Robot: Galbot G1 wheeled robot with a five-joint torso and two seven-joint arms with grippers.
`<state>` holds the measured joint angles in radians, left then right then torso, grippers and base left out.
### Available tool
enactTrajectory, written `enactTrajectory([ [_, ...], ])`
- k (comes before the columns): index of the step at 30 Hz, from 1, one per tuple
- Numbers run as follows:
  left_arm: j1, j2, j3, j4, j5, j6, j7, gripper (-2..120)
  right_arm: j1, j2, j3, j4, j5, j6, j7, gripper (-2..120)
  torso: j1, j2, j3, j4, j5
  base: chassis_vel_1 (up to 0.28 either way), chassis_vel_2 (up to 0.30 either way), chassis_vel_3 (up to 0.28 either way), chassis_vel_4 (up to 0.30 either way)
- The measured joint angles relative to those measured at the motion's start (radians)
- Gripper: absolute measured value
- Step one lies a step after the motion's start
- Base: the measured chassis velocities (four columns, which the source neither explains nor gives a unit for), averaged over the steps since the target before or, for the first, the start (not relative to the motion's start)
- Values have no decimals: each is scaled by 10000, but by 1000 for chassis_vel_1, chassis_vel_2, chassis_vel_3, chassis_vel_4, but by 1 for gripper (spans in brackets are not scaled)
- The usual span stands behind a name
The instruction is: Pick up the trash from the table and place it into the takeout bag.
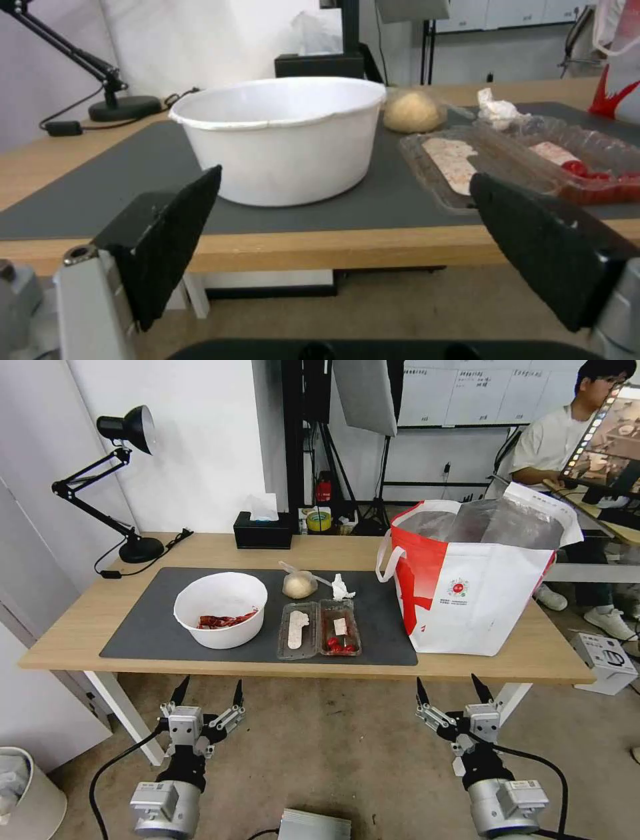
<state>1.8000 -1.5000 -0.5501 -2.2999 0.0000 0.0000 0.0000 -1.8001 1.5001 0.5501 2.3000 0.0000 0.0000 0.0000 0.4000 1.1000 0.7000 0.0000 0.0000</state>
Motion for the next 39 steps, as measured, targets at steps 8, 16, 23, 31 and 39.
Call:
enactTrajectory([
  [8, 0, 0, 0, 0, 0, 0, 0, 100, 0, 0, 0, 0, 0, 0, 0, 100, -1, 0, 0, 0, 0, 0, 0, 0, 0],
  [16, 0, 0, 0, 0, 0, 0, 0, 100, 0, 0, 0, 0, 0, 0, 0, 100, 0, 0, 0, 0, 0, 0, 0, 0, 0],
  [23, -49, 143, -78, -271, -536, 734, -182, 100, 103, -301, 51, 110, 305, -501, -2, 100, 0, 0, 0, 0, 2, 0, 0, 0, 0],
  [31, -189, 531, -296, -1023, -1950, 2745, -678, 100, 520, -1391, 276, 626, 1442, -2465, -91, 100, 0, 0, 0, 0, 1, 0, 0, 0, 0],
  [39, -340, 945, -526, -1827, -3458, 4874, -1210, 100, 959, -2565, 517, 1185, 2663, -4586, -192, 100, 0, 0, 0, 0, 1, 0, 0, 0, 0],
])
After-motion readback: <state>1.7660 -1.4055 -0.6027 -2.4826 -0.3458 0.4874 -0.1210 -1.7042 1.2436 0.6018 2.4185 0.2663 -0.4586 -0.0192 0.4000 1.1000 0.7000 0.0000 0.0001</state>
